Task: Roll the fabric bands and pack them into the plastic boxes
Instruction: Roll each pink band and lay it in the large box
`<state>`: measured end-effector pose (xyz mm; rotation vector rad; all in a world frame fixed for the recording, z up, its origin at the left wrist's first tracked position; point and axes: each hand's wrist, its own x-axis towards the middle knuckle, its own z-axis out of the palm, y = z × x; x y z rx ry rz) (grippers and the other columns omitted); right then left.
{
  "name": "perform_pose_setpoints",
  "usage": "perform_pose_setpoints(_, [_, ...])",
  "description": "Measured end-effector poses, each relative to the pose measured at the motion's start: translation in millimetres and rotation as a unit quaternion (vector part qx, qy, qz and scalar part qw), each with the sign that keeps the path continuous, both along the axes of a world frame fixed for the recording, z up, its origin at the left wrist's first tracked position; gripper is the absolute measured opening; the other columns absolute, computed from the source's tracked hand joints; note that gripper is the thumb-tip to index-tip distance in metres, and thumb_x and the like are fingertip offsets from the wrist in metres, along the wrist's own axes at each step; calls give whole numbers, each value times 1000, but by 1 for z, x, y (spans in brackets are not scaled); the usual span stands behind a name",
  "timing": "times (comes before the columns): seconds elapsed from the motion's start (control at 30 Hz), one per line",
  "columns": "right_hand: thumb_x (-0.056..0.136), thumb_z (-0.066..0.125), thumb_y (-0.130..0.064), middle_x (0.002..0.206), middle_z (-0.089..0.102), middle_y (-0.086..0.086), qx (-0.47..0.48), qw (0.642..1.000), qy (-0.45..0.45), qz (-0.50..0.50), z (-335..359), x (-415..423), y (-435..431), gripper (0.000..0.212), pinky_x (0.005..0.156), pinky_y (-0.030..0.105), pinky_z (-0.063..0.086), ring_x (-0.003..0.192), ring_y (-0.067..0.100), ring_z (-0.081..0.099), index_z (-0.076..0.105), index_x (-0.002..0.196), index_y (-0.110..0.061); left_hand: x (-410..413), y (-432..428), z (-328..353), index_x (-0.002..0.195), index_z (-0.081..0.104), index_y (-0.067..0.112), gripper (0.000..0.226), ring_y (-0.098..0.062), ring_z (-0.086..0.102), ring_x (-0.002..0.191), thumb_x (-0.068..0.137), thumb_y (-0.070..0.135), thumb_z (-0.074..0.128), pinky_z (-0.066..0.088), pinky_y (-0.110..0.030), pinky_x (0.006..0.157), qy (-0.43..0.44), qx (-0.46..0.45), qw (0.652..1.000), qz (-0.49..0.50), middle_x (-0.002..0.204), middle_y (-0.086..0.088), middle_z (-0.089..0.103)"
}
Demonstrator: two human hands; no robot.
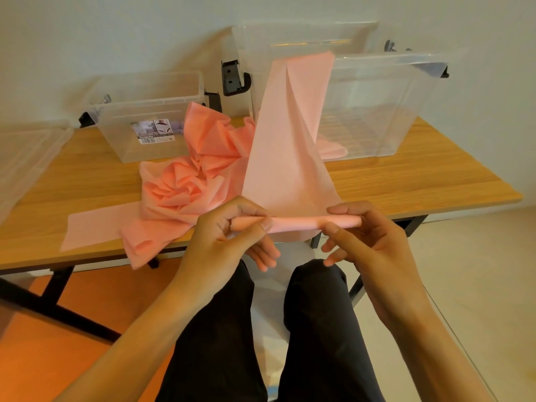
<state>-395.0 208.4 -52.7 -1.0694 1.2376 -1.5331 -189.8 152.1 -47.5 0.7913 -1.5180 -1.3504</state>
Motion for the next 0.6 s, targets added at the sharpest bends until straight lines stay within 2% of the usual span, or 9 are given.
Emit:
perform_pose_setpoints(0.07, [80, 74, -13, 94, 73, 12, 0, 1000, 13, 0, -1, 0, -1, 31, 63, 30, 61, 80, 26, 72, 69, 110, -6, 0, 0, 0, 93, 63, 3, 14, -33, 66, 54, 90, 15, 60, 52, -31, 51, 7, 16, 1000, -4, 65, -20, 69])
perform_pose_setpoints(0.13, [83, 72, -11, 93, 73, 10, -5, 1000, 21, -5, -2, -1, -3, 25, 63, 28, 60, 80, 26, 73, 70, 107, -4, 1, -2, -1, 96, 64, 3, 13, -33, 68, 59, 92, 15, 62, 54, -32, 53, 0, 11, 1000, -7, 72, -19, 72])
perform_pose_setpoints(0.27, [79, 71, -21, 81, 72, 14, -15, 1000, 17, -14, -1, -1, -1, 31, 61, 28, 60, 64, 23, 68, 70, 100, 1, 3, -6, 2, 105, 67, 3, 17, -31, 72, 76, 90, 11, 69, 56, -34, 55, -9, -14, 1000, -10, 91, -9, 71])
perform_pose_setpoints(0.37, [81, 69, -25, 70, 68, 15, -23, 999, 12, -22, 1, -3, 1, 31, 57, 30, 58, 55, 23, 63, 69, 95, 3, 0, -7, 4, 104, 70, 1, 21, -30, 71, 73, 86, 12, 67, 57, -34, 55, -6, -22, 1000, -5, 89, -9, 70])
perform_pose_setpoints(0.43, [82, 69, -26, 74, 70, 14, -34, 999, 23, -19, 3, -4, 1, 30, 58, 30, 58, 57, 24, 65, 69, 97, 0, -3, -7, 4, 102, 71, 0, 20, -29, 70, 68, 86, 12, 67, 56, -33, 54, 0, -18, 1000, -2, 83, -11, 70])
perform_pose_setpoints(0.53, [80, 71, -25, 93, 74, 7, -39, 998, 52, 0, 7, -4, 1, 34, 62, 30, 61, 72, 27, 72, 69, 110, -10, -6, -8, 3, 101, 71, 0, 19, -27, 68, 63, 86, 11, 67, 54, -31, 53, 15, 5, 1000, -7, 78, -13, 70])
perform_pose_setpoints(0.6, [77, 74, -21, 95, 75, 6, -39, 998, 56, 12, 8, -6, 0, 35, 62, 29, 61, 77, 27, 73, 69, 109, -8, -6, -9, 3, 102, 71, -1, 17, -27, 68, 63, 89, 9, 69, 54, -31, 53, 19, 12, 1000, -14, 77, -15, 69])
